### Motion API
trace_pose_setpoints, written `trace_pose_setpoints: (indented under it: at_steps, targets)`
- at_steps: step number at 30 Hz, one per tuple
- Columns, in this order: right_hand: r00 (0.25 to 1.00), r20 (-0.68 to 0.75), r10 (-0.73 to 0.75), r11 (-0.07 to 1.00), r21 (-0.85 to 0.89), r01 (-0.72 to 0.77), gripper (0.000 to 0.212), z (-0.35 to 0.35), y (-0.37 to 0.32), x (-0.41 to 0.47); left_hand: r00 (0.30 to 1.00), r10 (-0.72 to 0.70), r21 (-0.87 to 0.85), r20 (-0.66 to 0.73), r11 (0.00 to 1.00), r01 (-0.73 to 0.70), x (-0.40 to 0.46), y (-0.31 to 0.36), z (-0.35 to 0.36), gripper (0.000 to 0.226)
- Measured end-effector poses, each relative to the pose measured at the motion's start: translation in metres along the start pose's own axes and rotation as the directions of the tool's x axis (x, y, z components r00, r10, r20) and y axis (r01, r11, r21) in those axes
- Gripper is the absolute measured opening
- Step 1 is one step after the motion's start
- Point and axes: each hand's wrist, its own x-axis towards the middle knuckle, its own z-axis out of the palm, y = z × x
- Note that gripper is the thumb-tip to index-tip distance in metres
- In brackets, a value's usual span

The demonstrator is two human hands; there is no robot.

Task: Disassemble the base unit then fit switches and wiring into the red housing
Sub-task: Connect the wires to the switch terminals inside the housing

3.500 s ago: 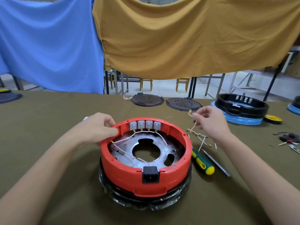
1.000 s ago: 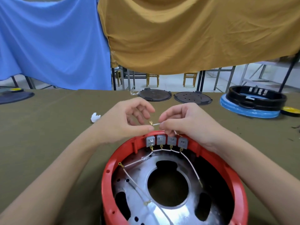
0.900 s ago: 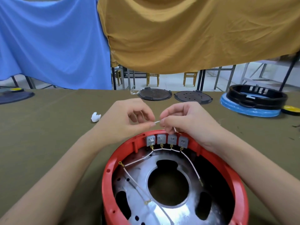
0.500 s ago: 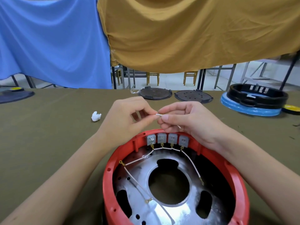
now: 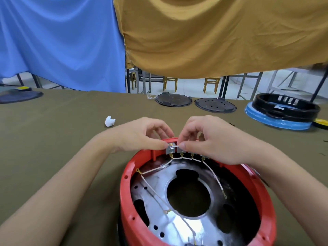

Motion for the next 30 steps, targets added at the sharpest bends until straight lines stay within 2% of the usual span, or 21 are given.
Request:
trace_pose_setpoints:
  at_steps: [2,8,13,16,30]
  targets:
    - [1.0,0.026,-0.013,0.999,-0.03,0.014,0.006,0.002,-0.002,-0.001,1.0,-0.003,0.006,0.019,1.0,0.003,0.0,0.0,0.001,0.018]
    - [0.999,0.011,-0.031,0.984,-0.174,0.033,0.009,0.011,0.0,0.001,0.975,0.073,0.139,-0.208,0.989,-0.044,0.007,0.001,0.007,0.014]
    - [0.999,-0.031,-0.01,0.987,-0.16,0.005,0.008,0.016,0.006,0.004,0.994,0.019,0.019,-0.107,1.0,-0.017,0.003,0.0,0.003,0.035]
    - [0.999,-0.039,-0.019,0.99,-0.141,0.013,0.009,0.019,0.009,0.006,0.996,0.045,0.1,-0.071,0.994,-0.038,0.002,0.0,0.005,0.039]
    - [0.997,-0.073,0.021,0.995,-0.091,-0.028,0.009,0.022,0.01,0.008,0.979,0.105,0.268,-0.172,0.962,-0.056,0.004,0.005,0.012,0.035]
